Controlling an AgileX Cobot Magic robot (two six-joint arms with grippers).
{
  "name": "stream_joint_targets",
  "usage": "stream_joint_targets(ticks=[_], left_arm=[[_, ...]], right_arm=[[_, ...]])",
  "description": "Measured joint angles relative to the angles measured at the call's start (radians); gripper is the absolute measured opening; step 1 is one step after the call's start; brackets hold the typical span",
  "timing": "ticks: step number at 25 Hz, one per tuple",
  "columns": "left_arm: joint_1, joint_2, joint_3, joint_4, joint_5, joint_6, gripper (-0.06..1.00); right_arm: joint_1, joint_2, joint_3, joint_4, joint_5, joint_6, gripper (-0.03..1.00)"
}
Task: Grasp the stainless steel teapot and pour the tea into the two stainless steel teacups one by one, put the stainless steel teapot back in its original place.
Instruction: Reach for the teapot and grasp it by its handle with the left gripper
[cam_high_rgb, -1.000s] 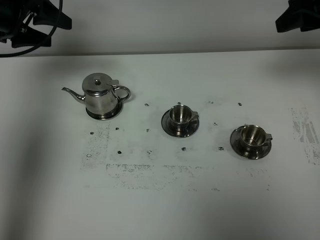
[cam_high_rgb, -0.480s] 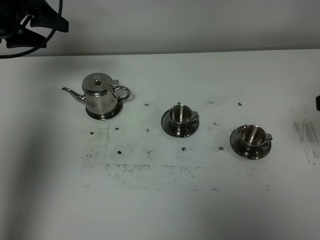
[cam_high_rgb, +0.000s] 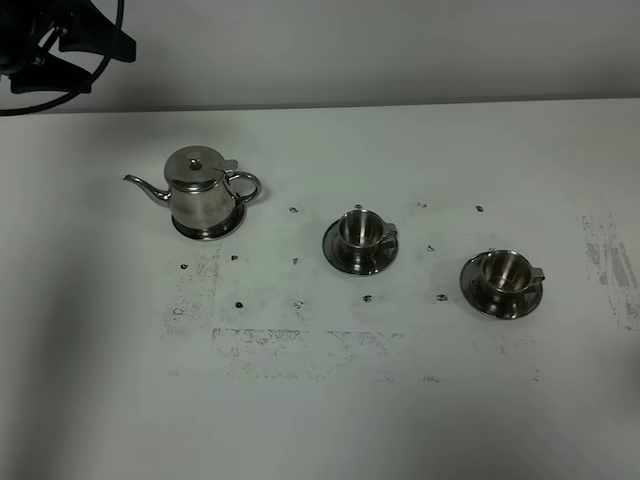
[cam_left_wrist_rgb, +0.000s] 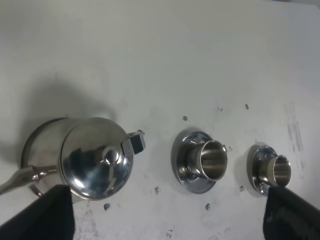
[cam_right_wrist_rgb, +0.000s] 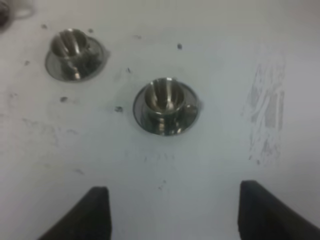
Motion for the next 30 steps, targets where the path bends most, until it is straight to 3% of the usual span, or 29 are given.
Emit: stream_joint_targets(ticks=[5, 10, 20, 30], left_arm=[[0.0, -0.026, 0.0, 0.0, 0.0, 0.001, 0.72], [0.0, -0.033, 0.0, -0.001, 0.0, 0.001, 0.72], [0.0, -0.033, 0.0, -0.001, 0.0, 0.003, 0.72], [0.0, -0.033, 0.0, -0.001, 0.0, 0.015, 0.72]], right_arm=[[0.0, -0.158, 0.0, -0.103, 0.099, 0.083, 0.53], [0.0, -0.182, 0.0, -0.233, 0.153, 0.171, 0.52], [0.0, -0.289, 0.11, -0.262, 0.155, 0.21, 0.44], [0.0, -0.367, 0.118, -0.265, 0.146, 0.212, 0.35]])
